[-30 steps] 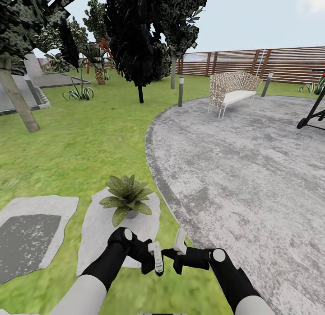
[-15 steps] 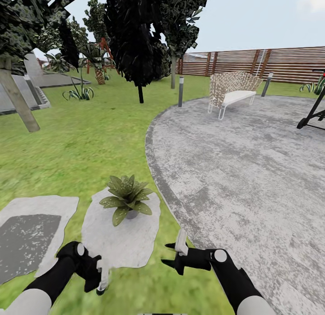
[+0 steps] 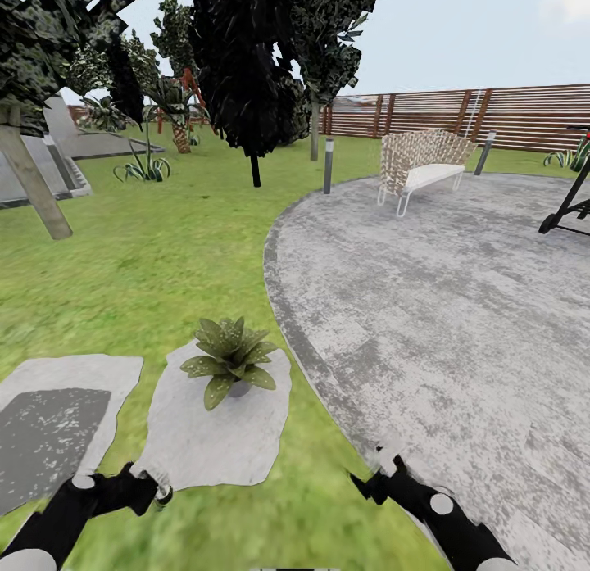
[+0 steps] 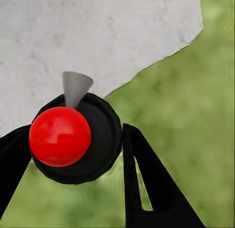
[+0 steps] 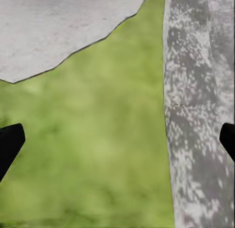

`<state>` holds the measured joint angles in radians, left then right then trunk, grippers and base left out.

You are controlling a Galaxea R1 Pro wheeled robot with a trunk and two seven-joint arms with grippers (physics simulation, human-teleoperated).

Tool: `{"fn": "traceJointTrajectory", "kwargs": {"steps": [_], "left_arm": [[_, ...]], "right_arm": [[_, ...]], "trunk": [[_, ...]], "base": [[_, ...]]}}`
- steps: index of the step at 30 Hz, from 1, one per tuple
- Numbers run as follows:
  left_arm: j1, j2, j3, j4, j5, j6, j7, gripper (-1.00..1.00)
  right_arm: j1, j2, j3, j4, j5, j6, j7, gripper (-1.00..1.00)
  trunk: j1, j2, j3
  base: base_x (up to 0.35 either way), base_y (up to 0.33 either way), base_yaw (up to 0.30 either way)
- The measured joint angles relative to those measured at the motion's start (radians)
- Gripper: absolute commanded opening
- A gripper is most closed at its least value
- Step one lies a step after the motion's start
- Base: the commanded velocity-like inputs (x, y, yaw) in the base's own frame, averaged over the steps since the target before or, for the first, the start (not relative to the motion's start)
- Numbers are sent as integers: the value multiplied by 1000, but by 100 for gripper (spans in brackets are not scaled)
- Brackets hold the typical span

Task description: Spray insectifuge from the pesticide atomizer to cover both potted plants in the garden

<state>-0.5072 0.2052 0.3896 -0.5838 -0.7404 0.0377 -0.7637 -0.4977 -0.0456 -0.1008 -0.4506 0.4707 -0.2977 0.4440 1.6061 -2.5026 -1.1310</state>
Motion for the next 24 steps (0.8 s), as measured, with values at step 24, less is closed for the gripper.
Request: {"fn": "traceJointTrajectory", "kwargs": {"steps": [24], "left_arm": [[237, -38, 155, 264, 405, -469, 548, -100]], "right_arm": [[43, 35, -27, 420, -100, -367, -853, 100]], "trunk": [[0, 0, 0]], "base": [[0, 0, 0]]}}
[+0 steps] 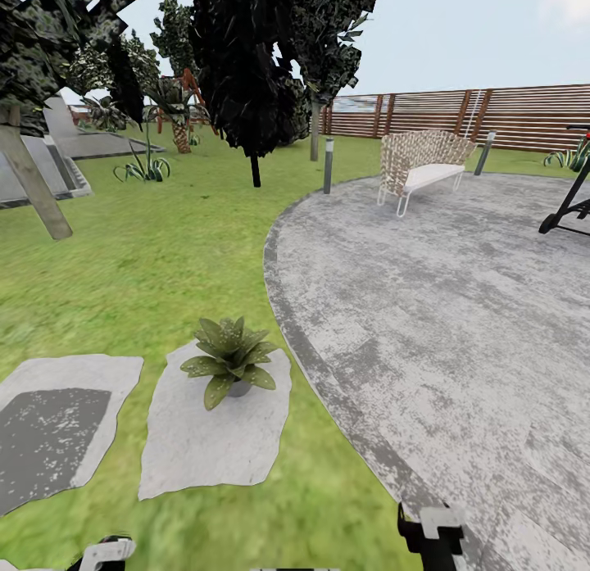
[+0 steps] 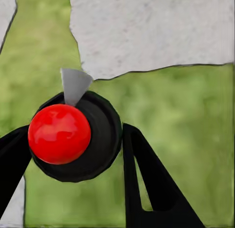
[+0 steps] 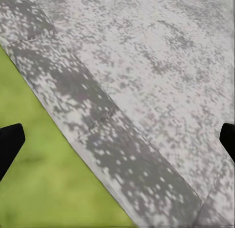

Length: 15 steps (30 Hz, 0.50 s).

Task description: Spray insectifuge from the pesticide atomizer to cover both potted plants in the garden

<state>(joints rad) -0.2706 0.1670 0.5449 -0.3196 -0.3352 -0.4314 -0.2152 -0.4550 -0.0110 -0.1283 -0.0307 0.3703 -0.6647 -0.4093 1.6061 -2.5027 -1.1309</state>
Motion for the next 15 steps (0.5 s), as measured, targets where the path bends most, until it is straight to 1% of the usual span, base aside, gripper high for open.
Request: {"fn": "traceJointTrajectory", "kwargs": {"steps": [2, 4, 15], "left_arm": [[0, 0, 0, 26, -1, -3, 0, -100], [0, 0, 2, 27, -1, -5, 9, -100], [0, 4, -4, 25, 0, -7, 12, -100]], "right_arm": [[0, 5, 1, 0, -20, 1, 0, 100], [0, 13, 2, 1, -21, 1, 1, 100], [0, 15, -1, 1, -24, 0, -2, 100]], "trunk": [[0, 0, 0], [0, 0, 0], [0, 0, -3]], "base": [[0, 0, 0], [0, 0, 159], [0, 0, 260]]}}
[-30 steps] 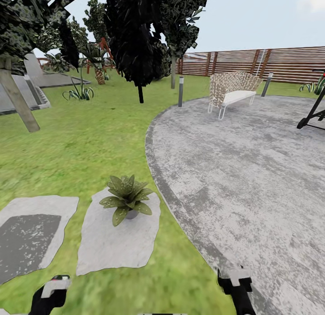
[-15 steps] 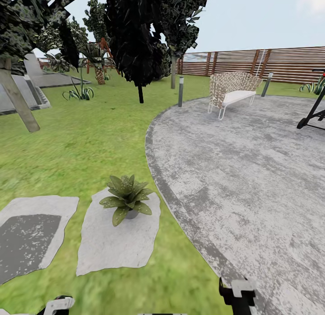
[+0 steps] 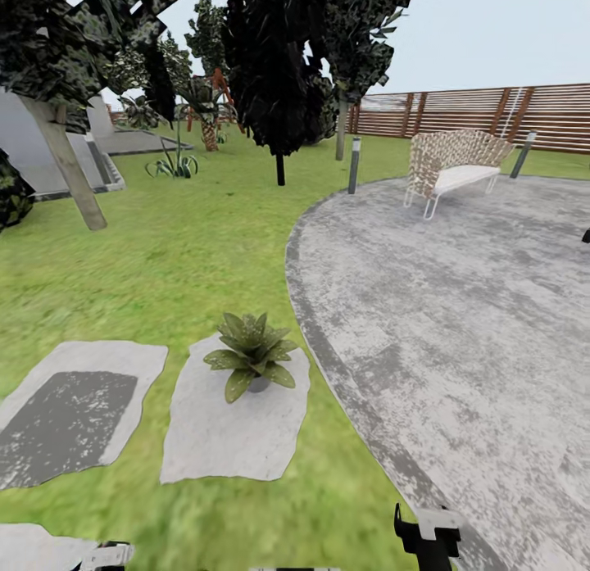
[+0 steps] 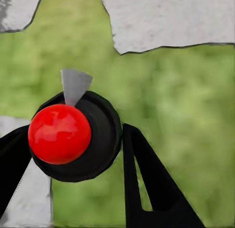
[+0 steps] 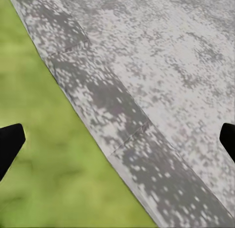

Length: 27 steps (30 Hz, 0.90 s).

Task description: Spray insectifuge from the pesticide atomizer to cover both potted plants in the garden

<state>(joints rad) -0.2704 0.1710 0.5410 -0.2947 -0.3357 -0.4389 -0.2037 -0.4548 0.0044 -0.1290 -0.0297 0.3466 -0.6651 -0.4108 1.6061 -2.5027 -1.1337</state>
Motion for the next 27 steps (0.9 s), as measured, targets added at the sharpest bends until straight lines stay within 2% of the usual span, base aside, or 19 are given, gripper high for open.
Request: {"fn": "traceJointTrajectory", "kwargs": {"steps": [9, 15, 22, 27], "left_arm": [[0, -4, 7, 2, 4, 1, 1, -100], [0, -27, 14, 4, 11, -3, 8, -100], [0, -29, 16, 4, 26, -3, 8, -100], [0, -29, 16, 4, 30, -3, 8, -100]], "right_arm": [[13, 1, 0, 0, 0, 1, 0, 100], [15, 1, 0, 1, 0, 2, 2, 100], [18, 0, 0, 1, 0, 2, 2, 100], [20, 1, 0, 1, 0, 2, 2, 100]], "trunk": [[0, 0, -3], [0, 0, -7], [0, 0, -11], [0, 0, -14]], "base": [[0, 11, 270], [0, 277, 270], [7, 304, 270], [176, 229, 270]]}}
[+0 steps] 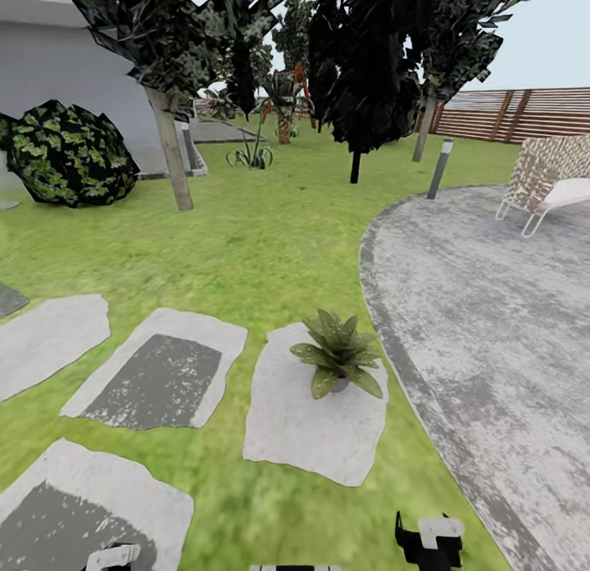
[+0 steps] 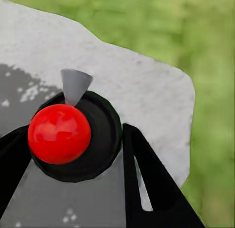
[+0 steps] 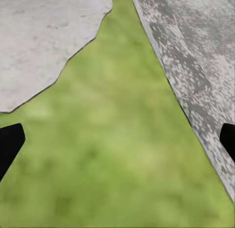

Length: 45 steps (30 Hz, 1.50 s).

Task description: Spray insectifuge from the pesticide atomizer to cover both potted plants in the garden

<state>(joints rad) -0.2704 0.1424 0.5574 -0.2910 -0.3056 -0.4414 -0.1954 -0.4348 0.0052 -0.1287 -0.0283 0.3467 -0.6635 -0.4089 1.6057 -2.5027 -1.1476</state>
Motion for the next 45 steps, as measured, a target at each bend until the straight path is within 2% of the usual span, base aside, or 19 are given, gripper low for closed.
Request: {"fn": "traceJointTrajectory", "kwargs": {"steps": [12, 16, 20, 45], "left_arm": [[0, 3, 6, -1, 0, 2, 3, -100], [0, 2, 40, -3, 1, 0, 65, -100], [0, 2, 40, -5, -2, -2, 107, -100], [0, -5, 32, 0, -8, 2, 99, -100]], "right_arm": [[2, -1, 1, 0, 1, 0, 1, 100], [2, -1, 1, 1, 2, 0, 1, 100], [2, -1, 1, 0, 1, 0, 1, 100], [3, -1, 1, 0, 2, 1, 1, 100]], "trunk": [[0, 0, -8], [0, 0, -11], [0, 0, -13], [0, 0, -30]], "base": [[16, 15, 270], [0, 0, 270], [0, 0, 270], [0, 0, 270]]}}
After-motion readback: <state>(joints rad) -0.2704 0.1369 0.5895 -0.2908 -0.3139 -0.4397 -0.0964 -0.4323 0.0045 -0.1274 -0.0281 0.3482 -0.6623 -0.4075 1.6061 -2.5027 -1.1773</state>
